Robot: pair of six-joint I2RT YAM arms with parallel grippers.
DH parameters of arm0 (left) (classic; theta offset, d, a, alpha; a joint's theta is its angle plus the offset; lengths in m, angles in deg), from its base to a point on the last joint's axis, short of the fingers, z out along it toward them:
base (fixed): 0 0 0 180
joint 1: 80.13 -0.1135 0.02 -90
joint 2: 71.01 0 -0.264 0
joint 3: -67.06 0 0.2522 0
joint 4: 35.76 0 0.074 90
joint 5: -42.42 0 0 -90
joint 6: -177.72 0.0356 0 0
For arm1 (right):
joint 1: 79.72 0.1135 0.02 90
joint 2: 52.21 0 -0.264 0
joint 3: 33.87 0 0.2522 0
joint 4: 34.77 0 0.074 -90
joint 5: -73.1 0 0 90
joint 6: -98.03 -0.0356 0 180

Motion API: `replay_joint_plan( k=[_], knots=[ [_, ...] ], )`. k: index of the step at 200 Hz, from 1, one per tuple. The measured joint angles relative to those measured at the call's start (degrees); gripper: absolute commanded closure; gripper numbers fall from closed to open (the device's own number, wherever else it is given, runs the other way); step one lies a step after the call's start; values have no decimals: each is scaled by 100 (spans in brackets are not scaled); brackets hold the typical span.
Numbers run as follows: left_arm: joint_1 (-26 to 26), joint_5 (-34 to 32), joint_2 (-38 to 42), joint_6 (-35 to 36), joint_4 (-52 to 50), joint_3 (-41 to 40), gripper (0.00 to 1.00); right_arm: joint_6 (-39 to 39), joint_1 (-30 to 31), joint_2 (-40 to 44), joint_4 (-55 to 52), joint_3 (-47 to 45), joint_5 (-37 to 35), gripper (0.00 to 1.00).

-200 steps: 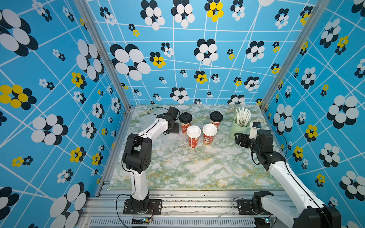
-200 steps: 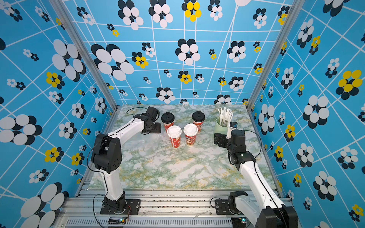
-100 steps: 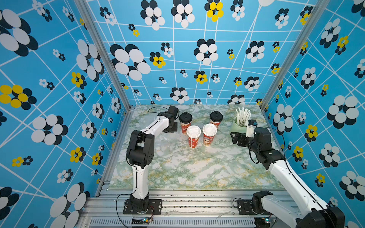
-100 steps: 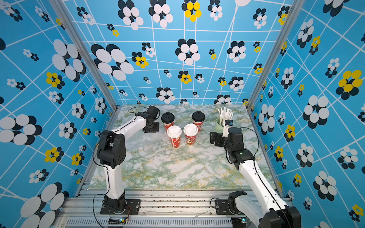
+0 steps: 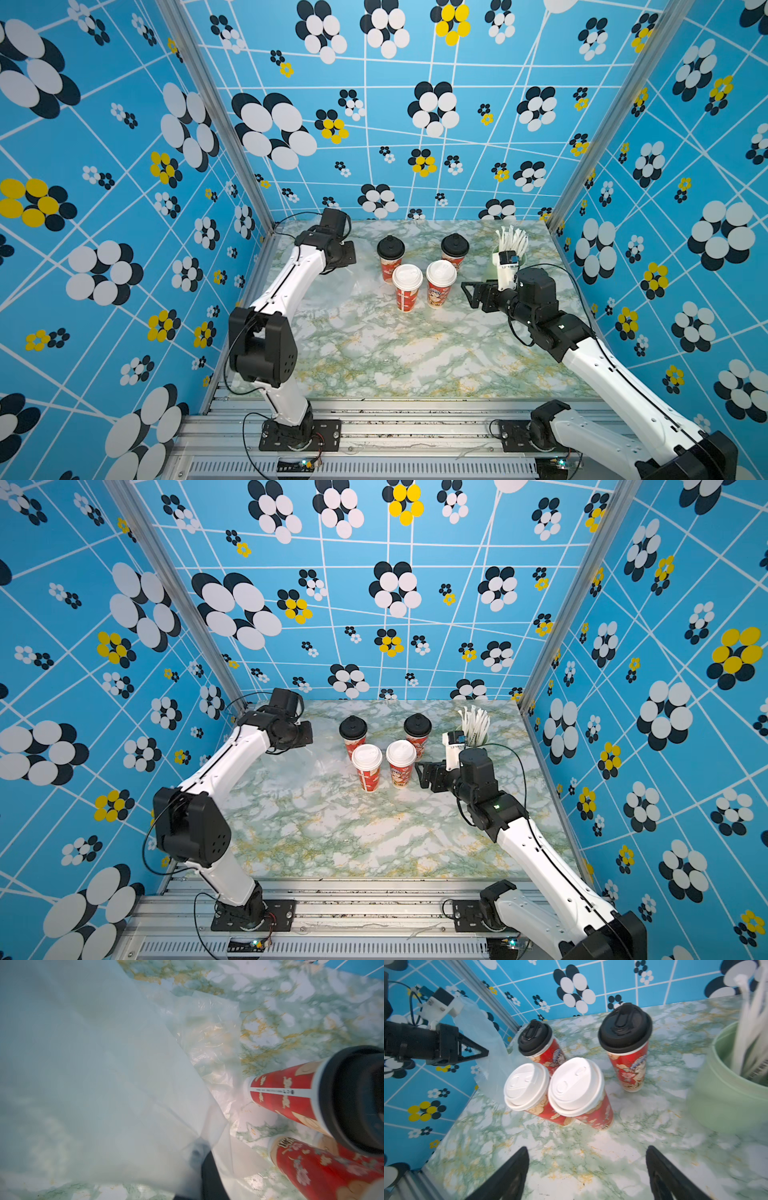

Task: Pack milk tea into plastic carrier bags
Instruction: Pick up the plastic carrier bag from the center of the board.

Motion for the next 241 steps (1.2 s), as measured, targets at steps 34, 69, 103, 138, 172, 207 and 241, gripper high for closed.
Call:
replay_joint_plan(
  k=[34, 69, 103, 138, 172, 207, 241],
  knots=[
    [-328, 472, 883, -125, -214, -138, 98, -44, 824, -256, 538, 52, 87, 10],
    [-584, 1056, 1526, -190, -568, -138, 99, -42, 1578, -990, 1502, 144, 170, 11],
    [-785, 1652, 1998, -247, -931, -133, 100, 155, 2186, -2055, 2328, 538, 186, 11],
    [-807, 2050, 2238, -131, -1462, -9, 100, 640, 2332, -2846, 2900, 1034, 175, 11],
    [-809, 2273, 2444, 37, -1941, 249, 100, 1198, 2286, -3320, 3106, 1499, 385, 10],
    [-809, 2544, 2634, 125, -2247, 431, 100, 1342, 2090, -3613, 3182, 1766, 979, 12],
    [-809, 2817, 2719, 129, -2387, 472, 100, 1207, 1919, -3753, 3279, 1856, 1912, 21]
  ],
)
